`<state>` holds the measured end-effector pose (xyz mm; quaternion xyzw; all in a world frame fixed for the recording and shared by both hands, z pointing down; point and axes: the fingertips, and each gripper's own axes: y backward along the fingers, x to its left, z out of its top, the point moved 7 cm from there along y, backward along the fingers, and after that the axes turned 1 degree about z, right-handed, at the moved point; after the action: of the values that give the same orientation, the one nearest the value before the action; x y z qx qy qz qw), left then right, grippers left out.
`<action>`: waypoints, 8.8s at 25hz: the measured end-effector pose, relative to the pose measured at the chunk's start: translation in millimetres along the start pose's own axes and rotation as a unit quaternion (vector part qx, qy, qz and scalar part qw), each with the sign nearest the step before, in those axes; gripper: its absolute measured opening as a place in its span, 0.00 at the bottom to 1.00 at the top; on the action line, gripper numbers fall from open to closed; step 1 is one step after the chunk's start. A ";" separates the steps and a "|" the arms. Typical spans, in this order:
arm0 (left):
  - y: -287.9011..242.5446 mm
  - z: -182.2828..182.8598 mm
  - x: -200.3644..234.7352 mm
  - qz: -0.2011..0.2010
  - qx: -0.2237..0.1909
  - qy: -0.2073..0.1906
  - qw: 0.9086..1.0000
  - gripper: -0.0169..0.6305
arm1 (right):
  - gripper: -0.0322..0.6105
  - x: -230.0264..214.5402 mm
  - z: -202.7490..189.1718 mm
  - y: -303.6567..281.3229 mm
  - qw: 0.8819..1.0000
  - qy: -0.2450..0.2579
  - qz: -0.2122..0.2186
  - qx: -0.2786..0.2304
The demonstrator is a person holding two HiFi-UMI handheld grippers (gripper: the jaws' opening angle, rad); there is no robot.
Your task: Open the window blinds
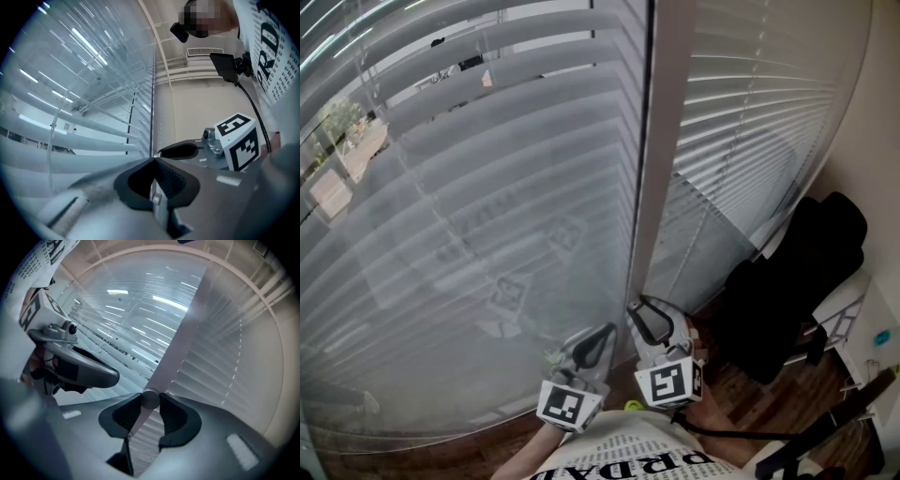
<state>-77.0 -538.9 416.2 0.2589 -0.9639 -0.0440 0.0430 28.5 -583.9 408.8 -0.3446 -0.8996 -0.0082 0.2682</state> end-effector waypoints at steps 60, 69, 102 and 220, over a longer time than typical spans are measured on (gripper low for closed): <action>-1.5 -0.1 -0.2 -0.003 -0.002 -0.002 1.000 0.04 | 0.26 12.4 11.3 -1.3 0.986 0.156 -0.052 0.031; -2.3 -1.2 0.0 -0.001 -0.002 0.001 1.000 0.04 | 0.26 8.6 10.1 -1.3 0.994 0.101 -0.044 0.016; -6.2 -2.5 -1.1 0.002 0.001 0.006 1.000 0.04 | 0.26 -9.6 -9.8 -0.9 0.960 -0.275 0.003 -0.059; -11.9 -1.8 -7.6 0.014 0.013 0.006 1.000 0.04 | 0.26 -10.8 -10.2 3.2 0.971 -0.231 0.014 -0.058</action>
<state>-64.3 -545.4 416.2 0.2459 -0.9678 -0.0292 0.0456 42.1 -590.1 411.6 -0.3646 -0.9303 0.0230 0.0329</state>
